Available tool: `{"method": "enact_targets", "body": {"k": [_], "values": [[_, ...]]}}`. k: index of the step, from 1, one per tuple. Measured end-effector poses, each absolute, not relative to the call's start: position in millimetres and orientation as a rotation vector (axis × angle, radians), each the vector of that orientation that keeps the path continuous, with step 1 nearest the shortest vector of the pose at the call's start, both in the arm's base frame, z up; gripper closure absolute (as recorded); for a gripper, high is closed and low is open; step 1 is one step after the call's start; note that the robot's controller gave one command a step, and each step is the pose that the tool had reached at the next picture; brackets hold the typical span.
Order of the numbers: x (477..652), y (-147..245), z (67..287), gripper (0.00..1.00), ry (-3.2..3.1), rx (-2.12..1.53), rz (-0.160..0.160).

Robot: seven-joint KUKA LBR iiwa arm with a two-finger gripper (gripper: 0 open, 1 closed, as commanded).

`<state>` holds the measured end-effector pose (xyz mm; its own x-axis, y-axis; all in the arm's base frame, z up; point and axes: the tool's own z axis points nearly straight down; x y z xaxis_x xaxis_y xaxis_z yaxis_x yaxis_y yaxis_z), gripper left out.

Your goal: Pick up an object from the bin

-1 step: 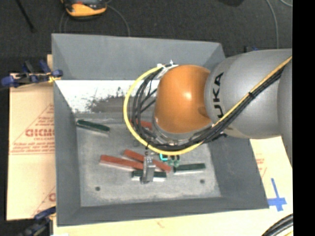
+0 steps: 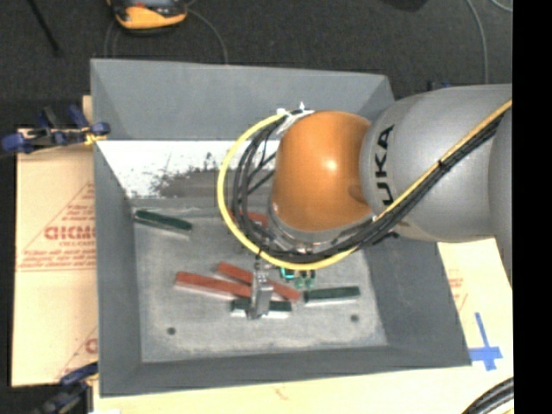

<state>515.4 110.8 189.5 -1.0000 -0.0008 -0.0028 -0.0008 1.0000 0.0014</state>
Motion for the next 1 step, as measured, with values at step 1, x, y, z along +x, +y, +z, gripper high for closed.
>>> {"method": "enact_targets", "body": {"k": [1], "values": [[524.9, 113.7, 129.0, 0.0, 3.132, 0.07, 0.004]]}}
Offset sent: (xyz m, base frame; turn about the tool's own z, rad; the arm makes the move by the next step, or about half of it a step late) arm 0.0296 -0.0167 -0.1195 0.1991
